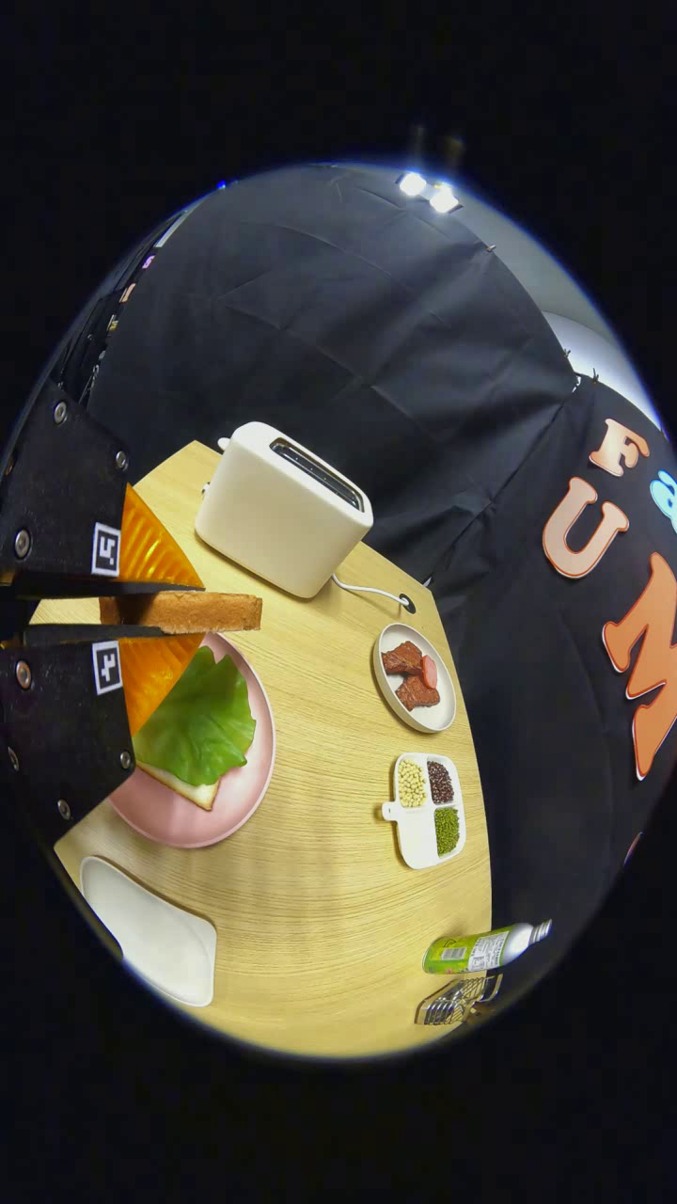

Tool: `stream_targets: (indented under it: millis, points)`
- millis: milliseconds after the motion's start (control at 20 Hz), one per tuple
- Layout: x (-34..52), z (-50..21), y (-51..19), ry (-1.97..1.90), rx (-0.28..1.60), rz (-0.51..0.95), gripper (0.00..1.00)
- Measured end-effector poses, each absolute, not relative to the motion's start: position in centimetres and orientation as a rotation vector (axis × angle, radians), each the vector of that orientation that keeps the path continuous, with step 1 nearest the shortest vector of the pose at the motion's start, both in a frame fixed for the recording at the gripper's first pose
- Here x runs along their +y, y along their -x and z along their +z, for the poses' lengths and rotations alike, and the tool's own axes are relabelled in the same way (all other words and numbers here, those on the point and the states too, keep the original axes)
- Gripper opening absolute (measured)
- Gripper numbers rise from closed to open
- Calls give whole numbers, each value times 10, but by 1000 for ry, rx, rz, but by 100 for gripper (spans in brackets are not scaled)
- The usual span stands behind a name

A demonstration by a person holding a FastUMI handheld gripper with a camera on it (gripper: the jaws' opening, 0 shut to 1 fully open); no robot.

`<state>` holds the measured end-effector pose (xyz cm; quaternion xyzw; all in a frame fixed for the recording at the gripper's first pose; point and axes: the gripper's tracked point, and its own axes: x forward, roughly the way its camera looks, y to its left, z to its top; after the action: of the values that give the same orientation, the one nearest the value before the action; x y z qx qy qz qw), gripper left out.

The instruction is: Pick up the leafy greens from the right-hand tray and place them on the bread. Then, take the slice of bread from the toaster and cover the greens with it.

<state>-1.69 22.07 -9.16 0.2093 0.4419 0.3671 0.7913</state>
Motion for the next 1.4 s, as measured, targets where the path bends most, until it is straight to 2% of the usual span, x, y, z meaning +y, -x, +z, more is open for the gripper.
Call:
stream_targets:
  millis: [450,700,1150,1400]
  points:
    - [211,-140,18,-468,1013,782,11]
    - [200,-157,8,-434,1005,729,13]
    - [172,-169,-12,-264,900,624,50]
    - [163,-143,-30,-257,770,587,60]
